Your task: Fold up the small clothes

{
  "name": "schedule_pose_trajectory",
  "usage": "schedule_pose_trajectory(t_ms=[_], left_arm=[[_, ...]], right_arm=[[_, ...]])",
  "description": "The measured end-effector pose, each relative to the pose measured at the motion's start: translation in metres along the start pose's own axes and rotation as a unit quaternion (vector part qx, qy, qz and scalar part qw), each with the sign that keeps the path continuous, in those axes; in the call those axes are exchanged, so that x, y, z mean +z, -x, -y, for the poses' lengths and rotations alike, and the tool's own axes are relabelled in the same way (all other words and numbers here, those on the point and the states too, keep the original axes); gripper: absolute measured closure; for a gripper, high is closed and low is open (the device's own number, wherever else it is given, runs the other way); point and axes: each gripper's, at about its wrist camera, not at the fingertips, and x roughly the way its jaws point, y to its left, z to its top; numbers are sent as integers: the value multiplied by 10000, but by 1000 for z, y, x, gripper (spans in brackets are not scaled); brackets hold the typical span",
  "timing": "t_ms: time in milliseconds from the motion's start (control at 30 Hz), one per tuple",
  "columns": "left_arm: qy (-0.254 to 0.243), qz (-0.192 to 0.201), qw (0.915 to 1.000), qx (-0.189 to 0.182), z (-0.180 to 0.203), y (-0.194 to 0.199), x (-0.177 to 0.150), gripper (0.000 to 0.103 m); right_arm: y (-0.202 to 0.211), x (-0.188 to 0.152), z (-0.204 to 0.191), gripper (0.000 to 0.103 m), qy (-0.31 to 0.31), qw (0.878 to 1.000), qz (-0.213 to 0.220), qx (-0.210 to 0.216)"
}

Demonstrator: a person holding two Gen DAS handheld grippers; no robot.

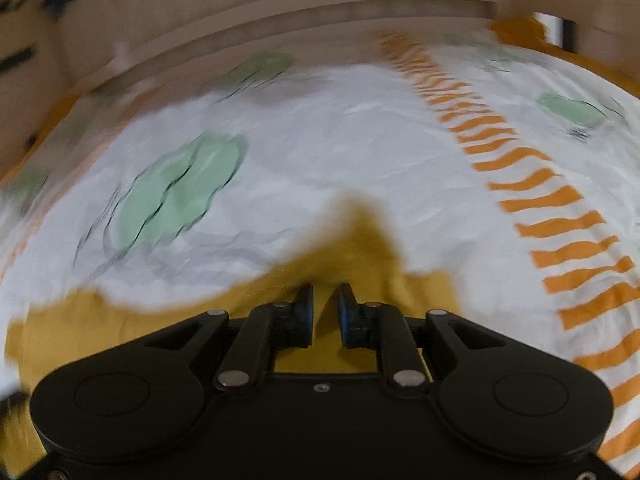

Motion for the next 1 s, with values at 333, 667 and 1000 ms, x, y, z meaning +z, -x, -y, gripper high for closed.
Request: schedule_pose_trajectory(t_ms=[333, 667, 1000], left_arm=[[-498, -680, 9964, -9, 7, -6, 27, 78], [-785, -1004, 9917, -147, 20, -46, 67, 78], [419, -556, 9975, 130, 3, -82, 134, 78]], right_arm=[[34, -18, 18, 78, 318, 9992, 98, 219], [26, -35, 4, 78, 814, 9955, -123, 467], [-12, 6, 25, 78, -11, 9995, -245, 193]])
